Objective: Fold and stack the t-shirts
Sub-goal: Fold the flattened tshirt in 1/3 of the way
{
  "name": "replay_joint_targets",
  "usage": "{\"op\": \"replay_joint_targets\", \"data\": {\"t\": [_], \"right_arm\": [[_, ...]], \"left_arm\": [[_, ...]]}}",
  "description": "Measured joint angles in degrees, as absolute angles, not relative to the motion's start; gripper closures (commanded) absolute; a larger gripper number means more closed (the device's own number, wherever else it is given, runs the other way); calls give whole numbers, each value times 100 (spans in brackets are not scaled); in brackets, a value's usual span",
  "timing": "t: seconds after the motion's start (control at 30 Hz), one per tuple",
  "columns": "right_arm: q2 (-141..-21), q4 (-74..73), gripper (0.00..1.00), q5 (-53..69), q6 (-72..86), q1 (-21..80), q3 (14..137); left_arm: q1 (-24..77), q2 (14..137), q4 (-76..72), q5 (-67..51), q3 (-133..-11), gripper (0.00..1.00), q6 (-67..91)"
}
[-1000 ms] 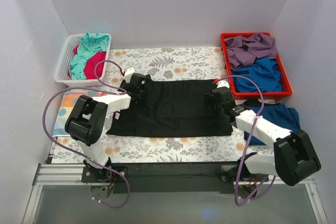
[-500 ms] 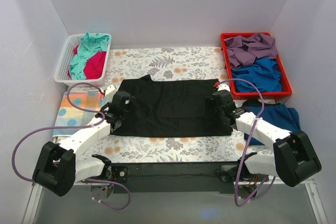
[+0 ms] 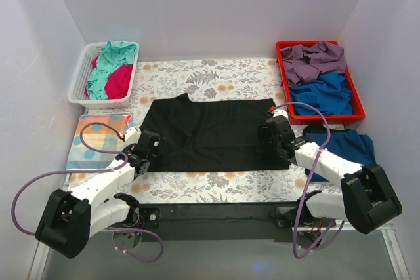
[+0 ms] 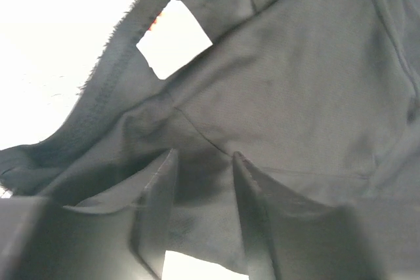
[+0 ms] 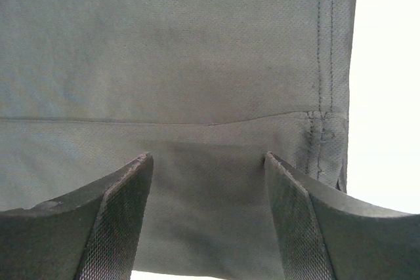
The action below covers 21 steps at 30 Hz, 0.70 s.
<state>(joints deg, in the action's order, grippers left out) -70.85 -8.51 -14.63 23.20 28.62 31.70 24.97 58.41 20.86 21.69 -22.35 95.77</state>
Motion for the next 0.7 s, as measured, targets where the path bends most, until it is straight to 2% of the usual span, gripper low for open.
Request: {"op": "replay_joint_targets", "data": {"t": [0.13,0.27,0.33,0.53,0.7], "right_arm": [[-7081,-851,27,-1437,2379,2864,3170],[-7039,-856,29,-1437,2405,2864,3168],[-7026,-860,29,-1441,2421,2862,3168],[-7022,-910,29,-1507,2521,2864,3168],[-7022,-952,30,-1527,2561,2864,3168]], "left_arm": [[2499,6307,2386,2355,-2523,73,10180],[2504,6440,2670,2515,-2644,87,10831],[2504,6386,2786,2565,-2639,89,11050],[2510,5782,3927,2777,-2630,89,11297],[2517,5380,4488,2915,-2630,84,11349]]}}
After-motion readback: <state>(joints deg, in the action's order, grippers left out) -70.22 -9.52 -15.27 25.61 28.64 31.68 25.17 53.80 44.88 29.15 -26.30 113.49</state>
